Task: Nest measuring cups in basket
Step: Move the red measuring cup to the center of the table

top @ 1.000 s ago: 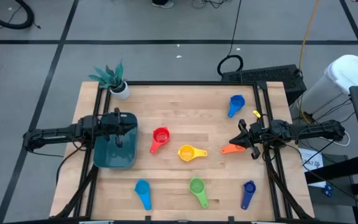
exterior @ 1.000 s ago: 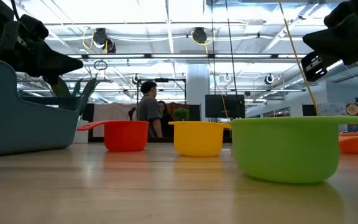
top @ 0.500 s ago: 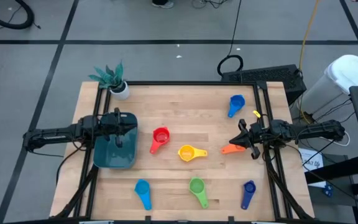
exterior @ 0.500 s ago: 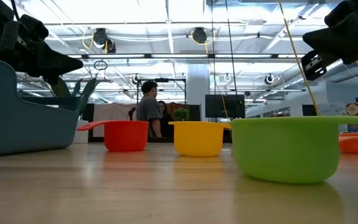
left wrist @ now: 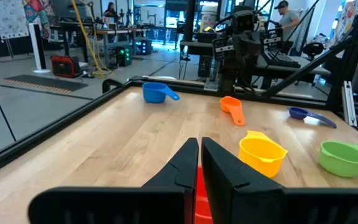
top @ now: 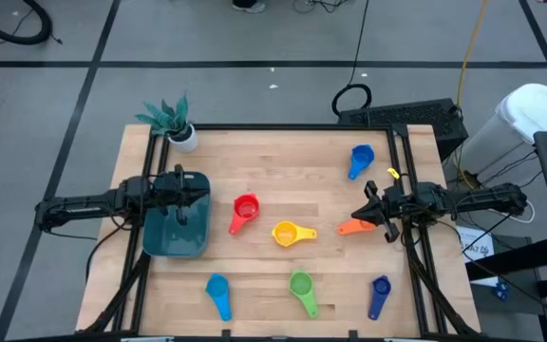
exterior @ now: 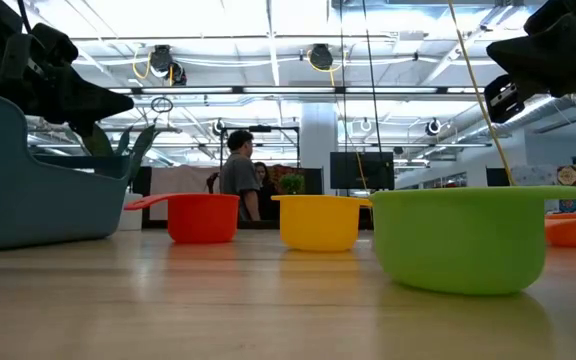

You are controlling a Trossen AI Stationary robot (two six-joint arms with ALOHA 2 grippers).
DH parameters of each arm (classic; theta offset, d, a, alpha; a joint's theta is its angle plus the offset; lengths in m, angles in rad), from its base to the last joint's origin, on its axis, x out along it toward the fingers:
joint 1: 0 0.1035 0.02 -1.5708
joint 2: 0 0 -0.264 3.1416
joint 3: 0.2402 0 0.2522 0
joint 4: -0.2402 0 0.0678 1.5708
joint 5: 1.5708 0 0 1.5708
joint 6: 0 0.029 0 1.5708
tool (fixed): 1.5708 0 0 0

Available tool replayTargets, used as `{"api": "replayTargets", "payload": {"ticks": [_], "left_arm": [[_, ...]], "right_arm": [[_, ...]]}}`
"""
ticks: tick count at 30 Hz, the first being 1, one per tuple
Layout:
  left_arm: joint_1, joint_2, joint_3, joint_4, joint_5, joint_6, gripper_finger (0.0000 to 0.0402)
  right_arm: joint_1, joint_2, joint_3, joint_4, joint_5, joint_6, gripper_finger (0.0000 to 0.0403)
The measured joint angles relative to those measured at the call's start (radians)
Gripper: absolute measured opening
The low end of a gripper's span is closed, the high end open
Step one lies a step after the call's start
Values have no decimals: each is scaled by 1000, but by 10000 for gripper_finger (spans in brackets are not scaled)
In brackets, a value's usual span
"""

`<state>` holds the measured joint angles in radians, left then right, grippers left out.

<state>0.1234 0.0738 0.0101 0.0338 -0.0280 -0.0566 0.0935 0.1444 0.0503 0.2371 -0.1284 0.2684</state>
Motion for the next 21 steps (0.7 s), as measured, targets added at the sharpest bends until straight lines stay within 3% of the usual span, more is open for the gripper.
{"api": "replayTargets", "payload": {"ticks": [13,18,21], "left_arm": [[0,0,0,35,1,-22,24],[0,0,0,132,1,-279,24],[0,0,0,260,1,-354,24]], "right_arm": [[0,0,0,40,2,9,0],[0,0,0,274,-2,-10,0],[0,0,0,413,-3,-90,7]]}}
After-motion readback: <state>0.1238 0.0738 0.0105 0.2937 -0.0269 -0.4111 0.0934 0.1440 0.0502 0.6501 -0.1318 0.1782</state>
